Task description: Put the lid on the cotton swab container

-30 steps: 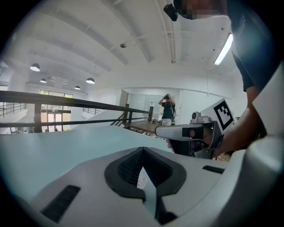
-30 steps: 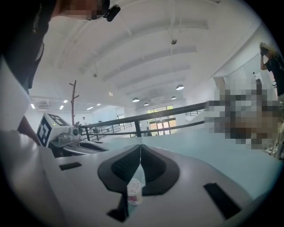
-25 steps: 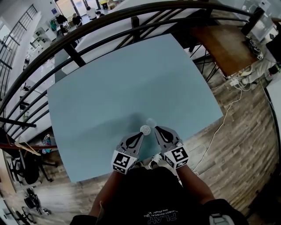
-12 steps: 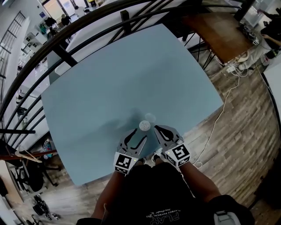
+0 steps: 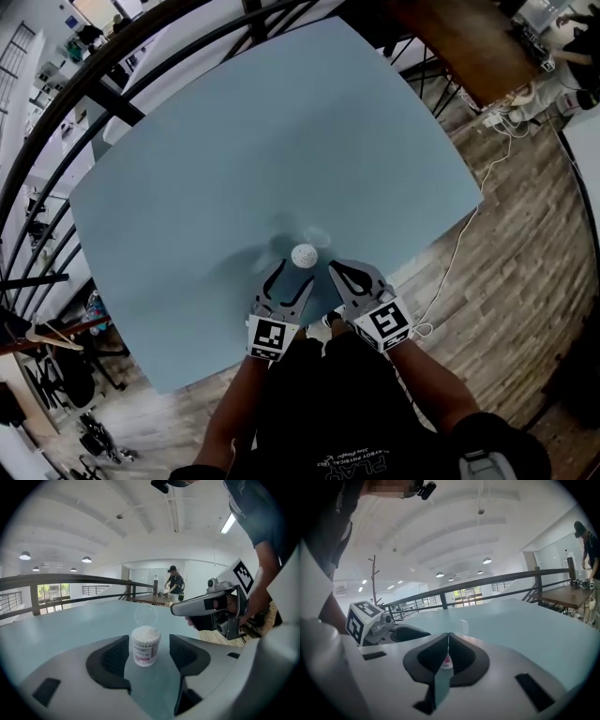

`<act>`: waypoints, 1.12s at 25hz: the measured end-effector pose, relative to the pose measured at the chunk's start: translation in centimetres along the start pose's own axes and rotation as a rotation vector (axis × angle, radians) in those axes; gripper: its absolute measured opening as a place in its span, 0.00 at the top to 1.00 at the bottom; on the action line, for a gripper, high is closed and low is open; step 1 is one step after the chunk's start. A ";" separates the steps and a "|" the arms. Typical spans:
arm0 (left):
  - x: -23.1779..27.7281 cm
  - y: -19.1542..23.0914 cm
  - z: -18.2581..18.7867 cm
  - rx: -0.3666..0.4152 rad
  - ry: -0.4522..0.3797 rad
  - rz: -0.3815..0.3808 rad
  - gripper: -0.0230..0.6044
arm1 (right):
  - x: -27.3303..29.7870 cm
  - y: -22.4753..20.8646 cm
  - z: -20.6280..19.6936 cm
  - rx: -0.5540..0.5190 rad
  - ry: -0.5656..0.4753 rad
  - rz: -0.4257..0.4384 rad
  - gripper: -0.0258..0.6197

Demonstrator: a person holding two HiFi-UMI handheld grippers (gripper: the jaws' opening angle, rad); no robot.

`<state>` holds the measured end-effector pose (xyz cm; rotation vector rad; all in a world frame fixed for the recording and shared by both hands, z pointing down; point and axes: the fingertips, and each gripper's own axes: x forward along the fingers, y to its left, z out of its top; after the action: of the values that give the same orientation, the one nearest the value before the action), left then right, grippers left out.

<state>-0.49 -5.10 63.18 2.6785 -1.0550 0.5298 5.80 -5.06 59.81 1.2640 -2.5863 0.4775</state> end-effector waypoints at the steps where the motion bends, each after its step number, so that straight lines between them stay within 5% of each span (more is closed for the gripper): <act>1: 0.3 -0.1 -0.2 0.000 0.003 0.002 0.54 | 0.0 -0.1 -0.3 0.000 0.003 0.000 0.93; 28: 4.2 0.3 -2.7 0.007 0.064 0.019 0.54 | -0.1 -1.8 -2.0 0.032 0.023 0.005 0.93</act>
<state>1.45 -7.04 67.36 2.6411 -1.0643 0.6190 7.40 -5.24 61.91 1.2558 -2.5735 0.5329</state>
